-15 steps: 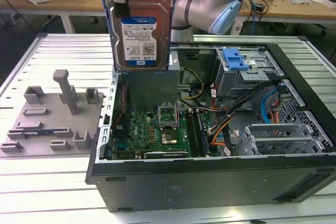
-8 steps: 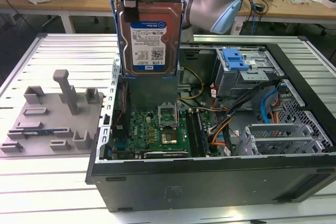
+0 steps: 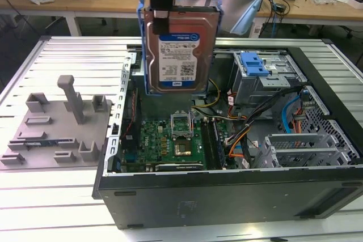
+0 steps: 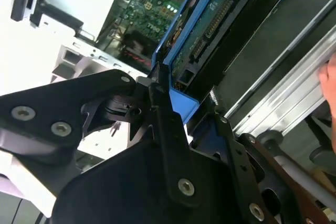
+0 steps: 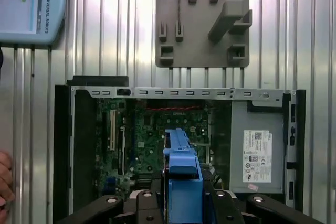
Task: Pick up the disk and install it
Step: 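Pick up the disk, then insert the disk into the insertion slot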
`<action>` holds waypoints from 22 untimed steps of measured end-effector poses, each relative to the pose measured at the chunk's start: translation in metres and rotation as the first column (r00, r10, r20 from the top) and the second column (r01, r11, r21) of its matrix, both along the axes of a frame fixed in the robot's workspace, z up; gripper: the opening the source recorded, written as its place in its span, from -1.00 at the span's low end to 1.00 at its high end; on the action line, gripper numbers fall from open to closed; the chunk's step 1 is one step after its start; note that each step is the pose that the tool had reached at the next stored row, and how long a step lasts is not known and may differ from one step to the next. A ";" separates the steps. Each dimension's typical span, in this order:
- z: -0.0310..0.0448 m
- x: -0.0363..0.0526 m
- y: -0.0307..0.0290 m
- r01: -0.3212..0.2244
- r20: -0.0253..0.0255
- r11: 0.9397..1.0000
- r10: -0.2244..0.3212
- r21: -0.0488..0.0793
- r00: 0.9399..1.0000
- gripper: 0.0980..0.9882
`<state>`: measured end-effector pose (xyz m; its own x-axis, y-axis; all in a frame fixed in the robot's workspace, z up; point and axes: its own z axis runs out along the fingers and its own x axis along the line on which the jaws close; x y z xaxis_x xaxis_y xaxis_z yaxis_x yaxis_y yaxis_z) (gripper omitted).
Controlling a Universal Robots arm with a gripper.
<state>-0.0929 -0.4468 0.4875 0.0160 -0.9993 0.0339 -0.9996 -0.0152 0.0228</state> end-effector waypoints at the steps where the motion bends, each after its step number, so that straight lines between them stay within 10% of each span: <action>1: 0.0000 0.0033 -0.0020 0.000 0.000 1.000 0.000 0.000 1.000 -0.39; 14: -0.0002 0.0731 -0.0384 0.000 0.000 1.000 0.000 0.000 1.000 -0.39; 22: -0.0002 0.0733 -0.0385 0.000 0.000 1.000 0.000 0.000 1.000 -0.39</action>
<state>-0.0196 -0.4853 0.4872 0.0158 -0.9993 0.0339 -0.9996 -0.0150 0.0228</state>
